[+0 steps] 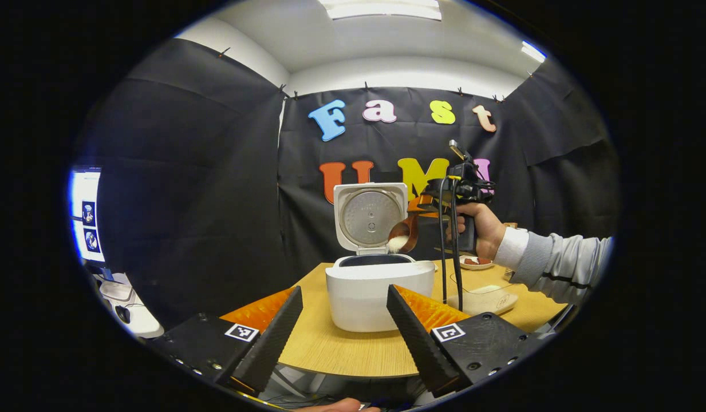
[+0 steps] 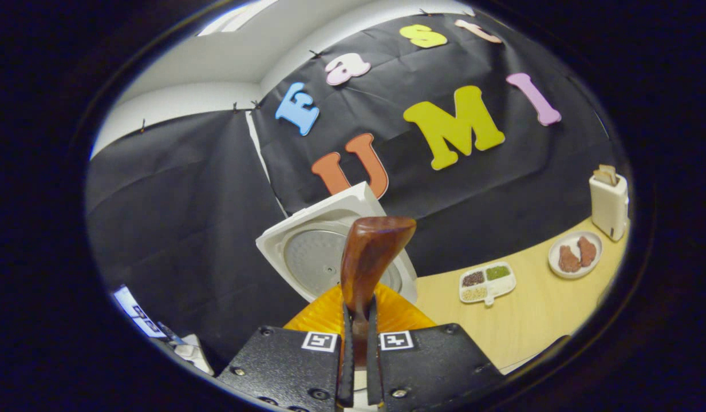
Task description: Close the left gripper, press the button to open the rice cooker; take a wooden spoon from the chopstick holder with the right hand, scoop a spoonful of rice and pour it into the rice cooker, then put the wooden spoon back into the chopstick holder.
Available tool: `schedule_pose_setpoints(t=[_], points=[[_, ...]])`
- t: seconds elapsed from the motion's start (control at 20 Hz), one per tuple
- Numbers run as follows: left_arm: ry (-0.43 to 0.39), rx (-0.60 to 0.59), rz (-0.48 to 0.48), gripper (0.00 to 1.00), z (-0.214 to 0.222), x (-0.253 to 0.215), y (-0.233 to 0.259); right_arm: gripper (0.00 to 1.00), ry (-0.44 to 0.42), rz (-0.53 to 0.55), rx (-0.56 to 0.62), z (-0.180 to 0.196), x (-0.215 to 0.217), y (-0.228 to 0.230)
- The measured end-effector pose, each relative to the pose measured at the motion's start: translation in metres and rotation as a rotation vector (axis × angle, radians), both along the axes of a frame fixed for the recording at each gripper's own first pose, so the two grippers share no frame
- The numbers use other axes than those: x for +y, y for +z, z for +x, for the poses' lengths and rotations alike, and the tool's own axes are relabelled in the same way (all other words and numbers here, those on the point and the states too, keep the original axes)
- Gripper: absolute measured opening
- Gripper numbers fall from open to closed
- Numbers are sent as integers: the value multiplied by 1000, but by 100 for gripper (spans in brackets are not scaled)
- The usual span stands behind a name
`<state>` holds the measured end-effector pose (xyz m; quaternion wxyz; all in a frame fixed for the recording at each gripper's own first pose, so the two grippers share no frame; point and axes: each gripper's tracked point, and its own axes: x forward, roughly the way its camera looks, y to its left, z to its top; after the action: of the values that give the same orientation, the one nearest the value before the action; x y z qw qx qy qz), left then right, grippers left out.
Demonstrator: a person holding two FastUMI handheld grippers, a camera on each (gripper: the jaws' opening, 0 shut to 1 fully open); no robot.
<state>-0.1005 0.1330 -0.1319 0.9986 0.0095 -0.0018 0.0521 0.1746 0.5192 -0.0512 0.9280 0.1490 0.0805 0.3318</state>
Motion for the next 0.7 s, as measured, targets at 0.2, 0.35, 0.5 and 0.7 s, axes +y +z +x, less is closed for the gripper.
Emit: schedule_pose_setpoints(t=[0.2, 0.35, 0.5, 0.7], points=[[19, 21, -11, 95, 2, 7, -8, 14, 20, -134, -118, -2, 21, -4], [17, 16, -26, 94, 0, 11, -7, 14, 64, -240, -280, -21, 37, 2], [15, 10, -27, 94, 0, 14, -8, 14, 62, -418, -523, -49, 49, 9], [13, 16, -25, 94, -3, 12, -11, 14, 103, -525, -611, -76, 73, 0]])
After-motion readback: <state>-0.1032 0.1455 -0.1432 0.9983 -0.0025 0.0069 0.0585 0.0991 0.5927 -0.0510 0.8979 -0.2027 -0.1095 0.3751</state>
